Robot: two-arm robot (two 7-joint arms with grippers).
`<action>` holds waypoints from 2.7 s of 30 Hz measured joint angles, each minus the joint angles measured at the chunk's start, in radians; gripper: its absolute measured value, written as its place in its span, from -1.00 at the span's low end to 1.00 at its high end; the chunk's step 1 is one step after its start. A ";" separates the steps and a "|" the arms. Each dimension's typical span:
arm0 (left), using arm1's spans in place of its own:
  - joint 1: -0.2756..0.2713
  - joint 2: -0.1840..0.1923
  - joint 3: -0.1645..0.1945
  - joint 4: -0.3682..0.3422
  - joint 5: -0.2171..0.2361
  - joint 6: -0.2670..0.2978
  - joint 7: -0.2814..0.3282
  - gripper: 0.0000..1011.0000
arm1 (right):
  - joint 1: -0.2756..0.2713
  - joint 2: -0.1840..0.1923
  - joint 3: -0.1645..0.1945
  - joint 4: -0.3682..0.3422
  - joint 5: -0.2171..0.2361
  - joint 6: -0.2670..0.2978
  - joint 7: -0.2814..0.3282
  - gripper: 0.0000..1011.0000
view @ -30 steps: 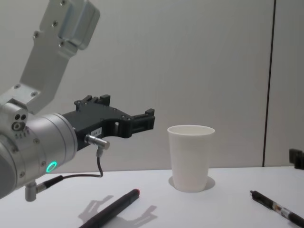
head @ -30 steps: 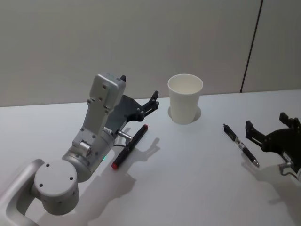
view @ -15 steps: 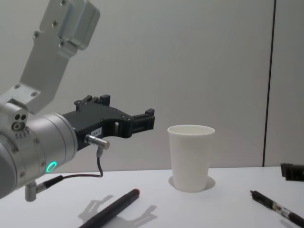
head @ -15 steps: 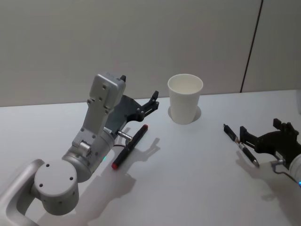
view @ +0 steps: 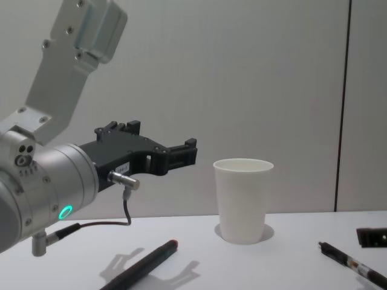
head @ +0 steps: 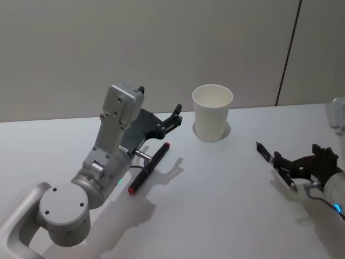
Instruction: Place the pen into the pen holder.
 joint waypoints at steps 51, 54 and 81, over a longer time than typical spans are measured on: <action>0.000 0.000 0.000 0.000 0.000 0.000 0.000 0.98 | 0.092 -0.106 -0.037 0.209 -0.115 0.000 0.041 0.98; 0.000 0.000 0.000 0.000 0.000 0.000 0.000 0.98 | 0.093 -0.108 -0.036 0.213 -0.116 -0.001 0.041 0.98; 0.000 0.000 0.000 0.000 0.000 0.000 0.000 0.98 | 0.092 -0.118 -0.021 0.190 -0.098 -0.020 0.049 0.98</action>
